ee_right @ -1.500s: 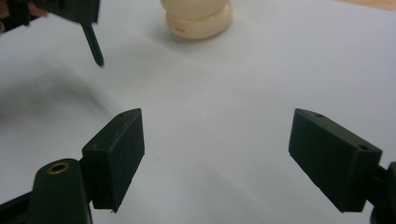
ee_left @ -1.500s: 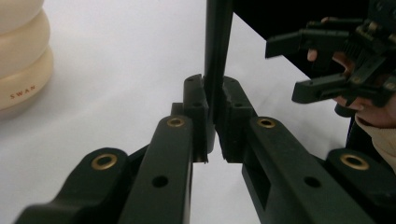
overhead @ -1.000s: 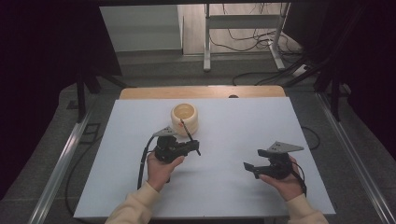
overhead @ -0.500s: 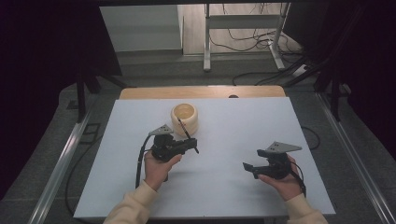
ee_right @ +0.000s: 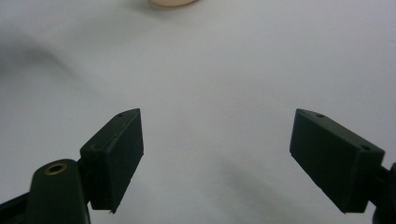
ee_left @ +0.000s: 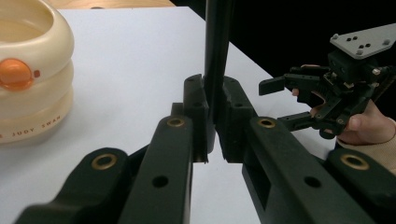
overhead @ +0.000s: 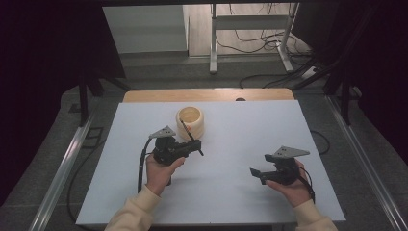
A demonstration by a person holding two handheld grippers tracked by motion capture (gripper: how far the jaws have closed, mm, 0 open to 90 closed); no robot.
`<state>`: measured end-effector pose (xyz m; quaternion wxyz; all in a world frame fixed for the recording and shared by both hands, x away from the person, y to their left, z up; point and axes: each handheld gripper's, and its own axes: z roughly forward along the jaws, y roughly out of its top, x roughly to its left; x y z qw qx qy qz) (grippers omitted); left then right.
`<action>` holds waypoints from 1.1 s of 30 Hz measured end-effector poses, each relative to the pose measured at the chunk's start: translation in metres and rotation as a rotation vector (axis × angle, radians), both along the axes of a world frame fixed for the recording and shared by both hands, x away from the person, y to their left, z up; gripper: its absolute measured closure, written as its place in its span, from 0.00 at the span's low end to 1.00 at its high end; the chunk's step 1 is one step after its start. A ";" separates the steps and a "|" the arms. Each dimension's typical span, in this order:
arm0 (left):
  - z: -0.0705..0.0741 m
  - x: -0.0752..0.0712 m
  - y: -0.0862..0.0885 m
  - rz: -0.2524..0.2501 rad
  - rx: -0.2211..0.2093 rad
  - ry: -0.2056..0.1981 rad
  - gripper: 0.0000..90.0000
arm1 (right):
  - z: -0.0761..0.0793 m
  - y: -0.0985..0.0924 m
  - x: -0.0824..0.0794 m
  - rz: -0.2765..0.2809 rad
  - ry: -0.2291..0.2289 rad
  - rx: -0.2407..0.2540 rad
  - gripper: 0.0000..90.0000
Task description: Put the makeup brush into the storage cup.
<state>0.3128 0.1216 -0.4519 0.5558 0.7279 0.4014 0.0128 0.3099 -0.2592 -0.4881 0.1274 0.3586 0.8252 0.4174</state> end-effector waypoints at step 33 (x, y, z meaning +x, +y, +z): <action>0.040 0.023 0.016 0.041 -0.008 -0.041 0.92 | 0.000 0.000 0.000 -0.005 -0.004 -0.014 0.20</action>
